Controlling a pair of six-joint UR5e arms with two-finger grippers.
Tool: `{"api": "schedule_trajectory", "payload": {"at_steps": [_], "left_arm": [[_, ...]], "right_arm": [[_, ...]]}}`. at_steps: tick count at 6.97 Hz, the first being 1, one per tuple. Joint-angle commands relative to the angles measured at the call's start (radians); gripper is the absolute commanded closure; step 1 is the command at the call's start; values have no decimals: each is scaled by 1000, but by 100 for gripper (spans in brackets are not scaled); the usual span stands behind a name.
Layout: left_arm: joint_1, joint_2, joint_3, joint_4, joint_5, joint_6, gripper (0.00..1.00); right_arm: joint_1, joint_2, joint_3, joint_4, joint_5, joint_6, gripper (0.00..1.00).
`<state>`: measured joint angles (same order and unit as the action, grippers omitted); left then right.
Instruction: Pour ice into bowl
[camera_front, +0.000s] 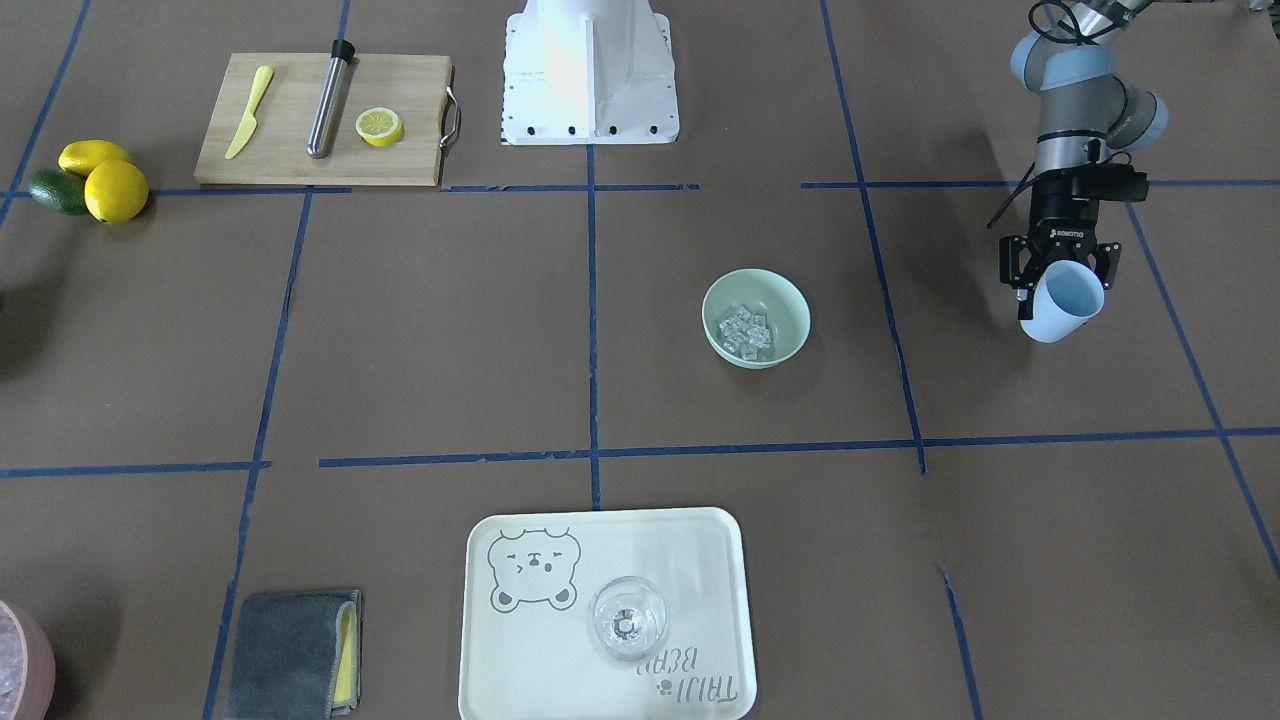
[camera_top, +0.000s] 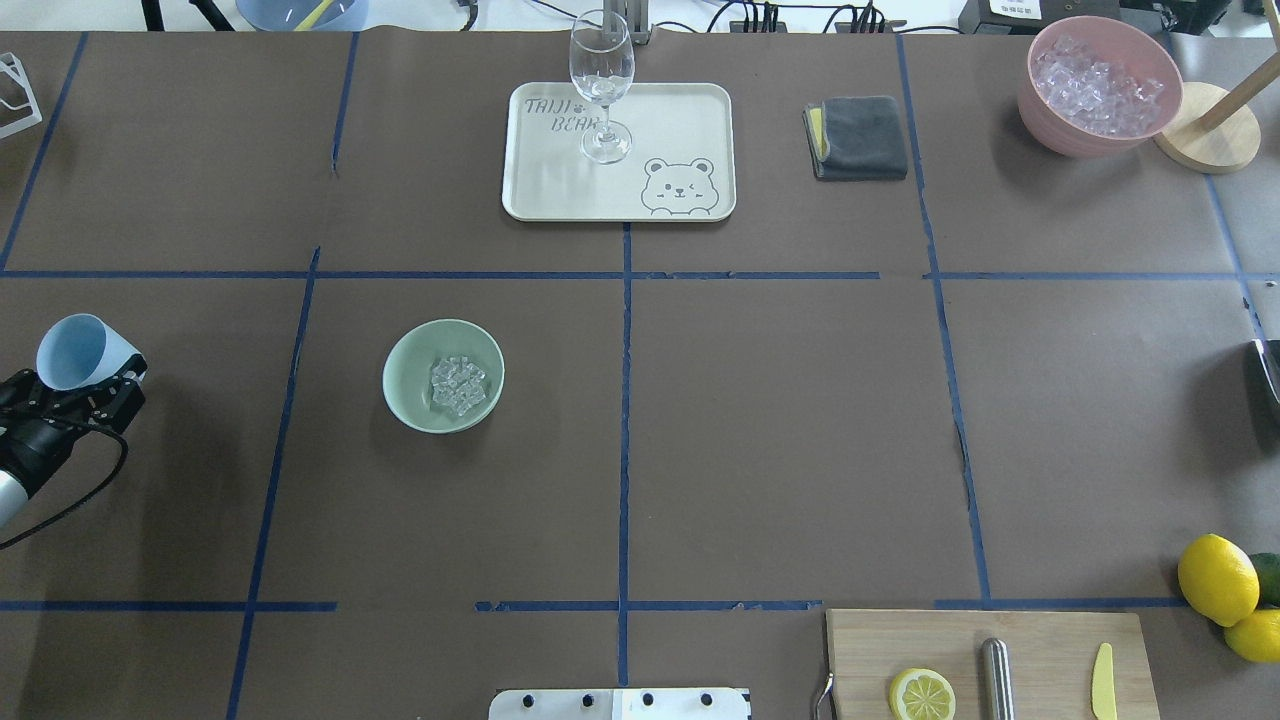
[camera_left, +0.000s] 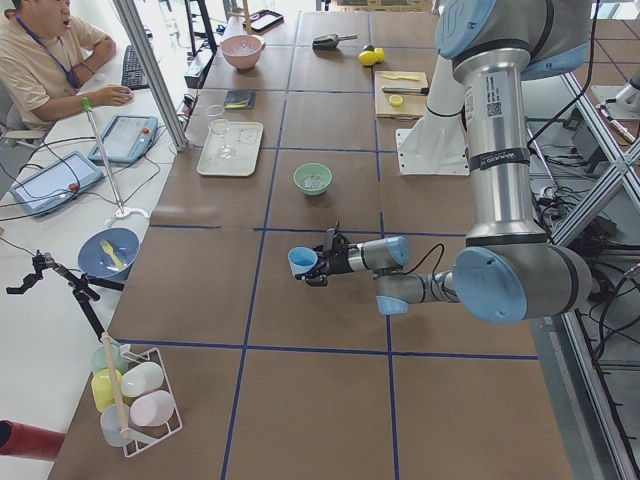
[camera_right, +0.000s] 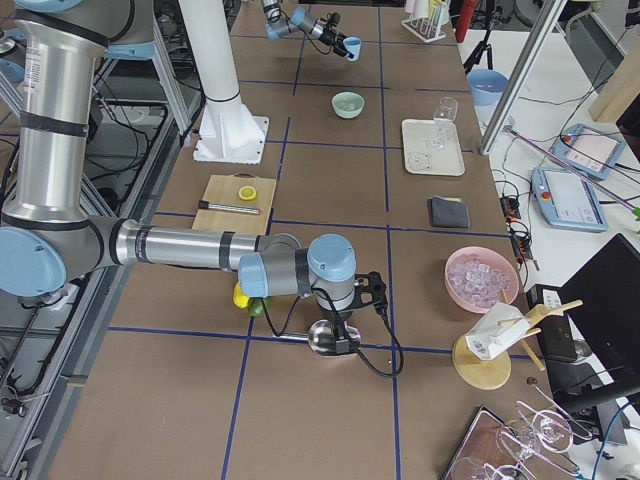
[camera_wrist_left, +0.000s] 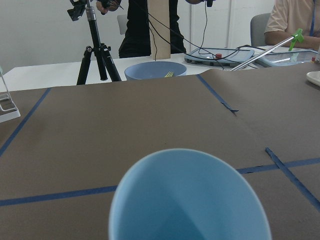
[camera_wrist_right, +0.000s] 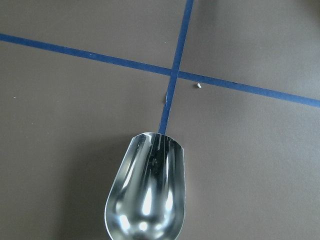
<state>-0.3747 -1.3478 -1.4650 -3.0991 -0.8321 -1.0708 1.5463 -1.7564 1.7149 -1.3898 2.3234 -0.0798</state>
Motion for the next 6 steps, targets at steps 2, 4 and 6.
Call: {"api": "schedule_trajectory", "payload": {"at_steps": [2, 4, 6], "left_arm": [[2, -2, 5, 33, 8, -70, 100], [4, -4, 6, 33, 7, -69, 77], [5, -4, 12, 31, 7, -71, 0]], "right_arm": [[0, 0, 3, 0, 2, 0, 0], [0, 0, 3, 0, 4, 0, 0], [0, 0, 3, 0, 4, 0, 0]]}}
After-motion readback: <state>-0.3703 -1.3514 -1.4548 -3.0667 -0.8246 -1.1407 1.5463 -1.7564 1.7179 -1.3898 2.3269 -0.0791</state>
